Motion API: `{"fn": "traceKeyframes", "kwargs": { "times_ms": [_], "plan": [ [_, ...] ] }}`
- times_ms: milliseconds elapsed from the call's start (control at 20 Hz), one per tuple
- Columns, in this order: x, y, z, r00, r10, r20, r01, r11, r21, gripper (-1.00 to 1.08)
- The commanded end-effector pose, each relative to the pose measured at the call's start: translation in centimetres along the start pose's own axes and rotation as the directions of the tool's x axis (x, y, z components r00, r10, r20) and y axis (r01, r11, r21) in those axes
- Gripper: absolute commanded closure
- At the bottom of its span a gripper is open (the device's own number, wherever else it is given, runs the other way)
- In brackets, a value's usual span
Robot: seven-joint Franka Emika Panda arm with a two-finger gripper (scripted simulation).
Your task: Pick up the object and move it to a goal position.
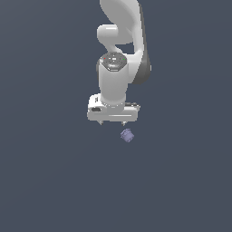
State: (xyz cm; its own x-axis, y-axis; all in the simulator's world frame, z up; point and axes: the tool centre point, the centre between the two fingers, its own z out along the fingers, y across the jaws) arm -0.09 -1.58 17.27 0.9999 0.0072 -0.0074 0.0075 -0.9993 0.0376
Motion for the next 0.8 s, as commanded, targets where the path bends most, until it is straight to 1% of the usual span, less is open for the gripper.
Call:
{"fn": "traceKeyframes", "kwargs": {
  "times_ms": [0, 200, 450, 600, 750],
  "plan": [
    [0.0, 0.0, 0.0, 1.0, 0.0, 0.0, 0.0, 1.0, 0.0, -0.92],
    [0.0, -0.4, 0.3, 1.0, -0.026, -0.001, 0.026, 1.0, 0.001, -0.92],
    [-0.1, -1.2, 1.3, 0.995, -0.097, -0.002, 0.097, 0.995, 0.003, -0.92],
    [-0.2, -2.0, 2.2, 0.987, -0.16, -0.003, 0.16, 0.987, 0.005, -0.92],
    [-0.3, -3.0, 3.2, 0.971, -0.238, -0.005, 0.238, 0.971, 0.008, -0.92]
  ]
}}
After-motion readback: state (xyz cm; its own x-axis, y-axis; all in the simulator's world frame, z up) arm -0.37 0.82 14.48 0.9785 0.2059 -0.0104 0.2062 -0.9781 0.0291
